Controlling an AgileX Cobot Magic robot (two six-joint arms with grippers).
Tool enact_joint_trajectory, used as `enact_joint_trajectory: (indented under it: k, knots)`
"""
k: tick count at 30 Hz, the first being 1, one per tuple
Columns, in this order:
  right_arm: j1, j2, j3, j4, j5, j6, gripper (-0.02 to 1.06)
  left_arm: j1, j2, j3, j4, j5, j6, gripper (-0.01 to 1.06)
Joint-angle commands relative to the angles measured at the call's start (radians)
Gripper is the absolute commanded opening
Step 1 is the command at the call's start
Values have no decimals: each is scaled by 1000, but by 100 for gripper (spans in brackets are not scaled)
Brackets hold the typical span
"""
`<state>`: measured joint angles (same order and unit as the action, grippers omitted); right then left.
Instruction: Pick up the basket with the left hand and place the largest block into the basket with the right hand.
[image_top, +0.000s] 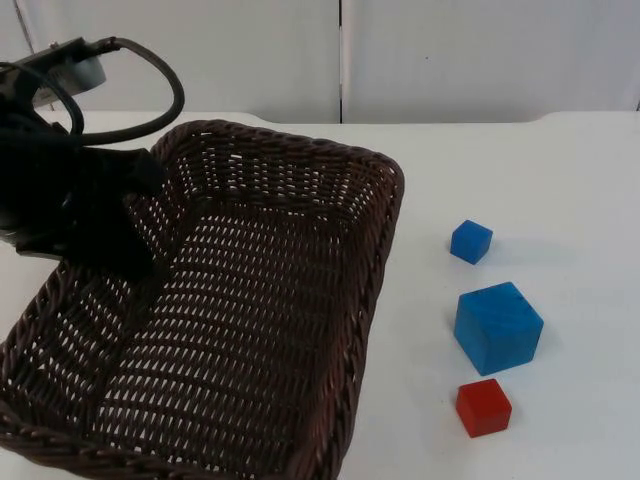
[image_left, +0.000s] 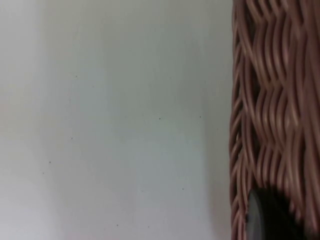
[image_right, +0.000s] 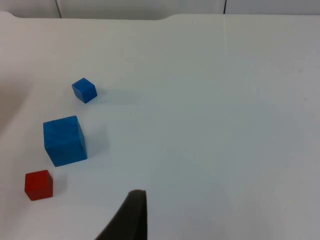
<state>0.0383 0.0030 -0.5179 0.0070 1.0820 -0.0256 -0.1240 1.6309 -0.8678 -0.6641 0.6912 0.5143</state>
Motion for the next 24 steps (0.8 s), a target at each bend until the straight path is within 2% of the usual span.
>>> enact_joint_trajectory:
  k: [1, 24]
  knots:
    - [-5, -3, 2, 3, -3, 0, 105, -2, -15, 3, -35, 10, -7, 0]
    - [-5, -3, 2, 3, -3, 0, 105, -2, -15, 3, -54, 28, -11, 0]
